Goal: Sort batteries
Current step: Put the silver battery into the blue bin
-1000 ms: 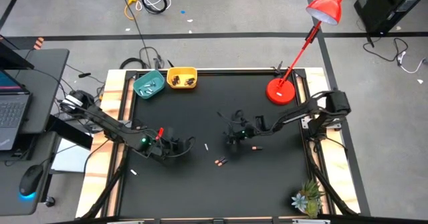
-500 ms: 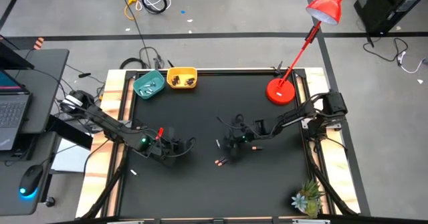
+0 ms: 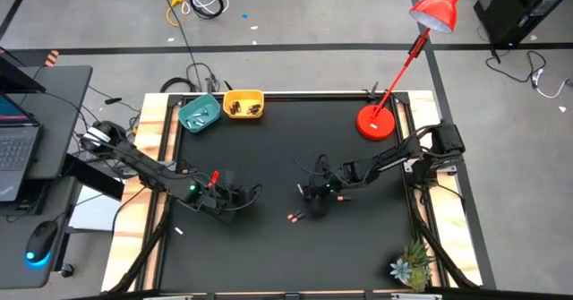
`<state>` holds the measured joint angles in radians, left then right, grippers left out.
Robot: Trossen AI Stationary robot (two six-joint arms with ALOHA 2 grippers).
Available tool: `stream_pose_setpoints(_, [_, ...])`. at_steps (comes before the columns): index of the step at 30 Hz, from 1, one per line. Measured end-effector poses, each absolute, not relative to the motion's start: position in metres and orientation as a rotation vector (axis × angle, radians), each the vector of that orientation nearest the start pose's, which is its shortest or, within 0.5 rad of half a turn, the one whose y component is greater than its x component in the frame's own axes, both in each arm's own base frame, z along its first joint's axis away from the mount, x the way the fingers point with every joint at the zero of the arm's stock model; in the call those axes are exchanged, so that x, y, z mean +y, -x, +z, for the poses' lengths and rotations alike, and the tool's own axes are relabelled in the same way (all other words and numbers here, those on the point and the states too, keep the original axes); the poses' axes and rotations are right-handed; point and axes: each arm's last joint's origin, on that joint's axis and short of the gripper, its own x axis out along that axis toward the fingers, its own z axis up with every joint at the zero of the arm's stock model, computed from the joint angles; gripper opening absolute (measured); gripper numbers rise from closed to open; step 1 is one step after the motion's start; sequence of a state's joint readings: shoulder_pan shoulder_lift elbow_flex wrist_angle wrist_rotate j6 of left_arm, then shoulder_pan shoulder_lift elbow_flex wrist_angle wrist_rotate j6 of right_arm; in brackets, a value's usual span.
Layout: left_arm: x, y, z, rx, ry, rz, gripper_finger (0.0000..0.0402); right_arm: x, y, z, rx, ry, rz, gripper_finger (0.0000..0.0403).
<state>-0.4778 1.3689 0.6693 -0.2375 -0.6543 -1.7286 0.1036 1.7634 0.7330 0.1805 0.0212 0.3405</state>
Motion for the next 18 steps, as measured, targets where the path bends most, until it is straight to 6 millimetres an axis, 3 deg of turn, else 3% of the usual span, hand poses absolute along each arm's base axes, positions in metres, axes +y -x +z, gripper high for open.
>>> stream_pose_setpoints(11, [-0.098,-0.227,0.177,0.41,1.128,0.742,0.0187,0.036,-0.314,0.114,0.868,-0.25,-0.072,0.0195])
stream_pose_setpoints(18, [-0.098,-0.227,0.177,0.41,1.128,0.742,0.0187,0.054,-0.331,0.138,0.846,-0.112,-0.123,0.0189])
